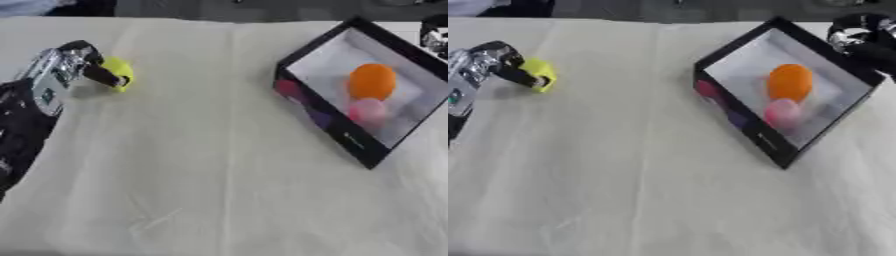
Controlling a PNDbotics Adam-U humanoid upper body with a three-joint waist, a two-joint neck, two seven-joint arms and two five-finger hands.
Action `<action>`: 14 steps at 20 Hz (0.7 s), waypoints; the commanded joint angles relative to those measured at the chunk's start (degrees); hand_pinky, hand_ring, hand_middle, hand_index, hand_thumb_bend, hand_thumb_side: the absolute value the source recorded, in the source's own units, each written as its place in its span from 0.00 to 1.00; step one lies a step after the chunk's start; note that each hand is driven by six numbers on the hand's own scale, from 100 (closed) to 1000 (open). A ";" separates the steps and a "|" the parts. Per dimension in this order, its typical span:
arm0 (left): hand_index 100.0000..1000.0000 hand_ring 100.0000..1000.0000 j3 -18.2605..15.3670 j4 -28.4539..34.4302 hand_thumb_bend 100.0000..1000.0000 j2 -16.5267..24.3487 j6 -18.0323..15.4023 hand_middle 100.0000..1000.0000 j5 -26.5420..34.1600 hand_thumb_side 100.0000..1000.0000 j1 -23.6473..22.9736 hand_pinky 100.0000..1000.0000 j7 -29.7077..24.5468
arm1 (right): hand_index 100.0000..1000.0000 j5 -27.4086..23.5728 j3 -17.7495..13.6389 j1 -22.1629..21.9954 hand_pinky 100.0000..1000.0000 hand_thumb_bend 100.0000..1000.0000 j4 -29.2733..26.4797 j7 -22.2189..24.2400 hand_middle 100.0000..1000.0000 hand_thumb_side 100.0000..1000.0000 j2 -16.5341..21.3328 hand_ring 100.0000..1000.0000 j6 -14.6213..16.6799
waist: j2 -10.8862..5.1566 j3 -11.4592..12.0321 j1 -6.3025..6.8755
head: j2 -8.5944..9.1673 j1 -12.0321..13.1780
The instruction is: Pick up the objects with one hand, pass them to the other hand, and then place them into the box on the other side of the table.
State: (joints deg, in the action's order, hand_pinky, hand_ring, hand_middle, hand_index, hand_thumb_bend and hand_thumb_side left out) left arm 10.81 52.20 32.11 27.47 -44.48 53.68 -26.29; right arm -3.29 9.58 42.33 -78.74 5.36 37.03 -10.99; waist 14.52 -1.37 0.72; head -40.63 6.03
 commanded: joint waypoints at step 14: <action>0.58 0.67 0.63 10.24 0.19 3.47 -0.56 0.64 5.88 0.23 -0.49 0.80 1.30 | 0.83 -0.57 -0.87 0.94 0.87 0.00 -0.88 -0.27 0.84 0.44 1.41 0.78 0.05 | -2.15 0.64 -0.05 | 0.67 -0.09</action>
State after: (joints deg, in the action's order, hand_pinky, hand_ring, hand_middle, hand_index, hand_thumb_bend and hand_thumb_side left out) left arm 11.49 59.85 33.10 27.22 -39.90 52.42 -25.55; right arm -3.53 9.54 42.33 -78.77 5.29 37.02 -10.97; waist 14.52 -0.77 0.71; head -40.63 6.09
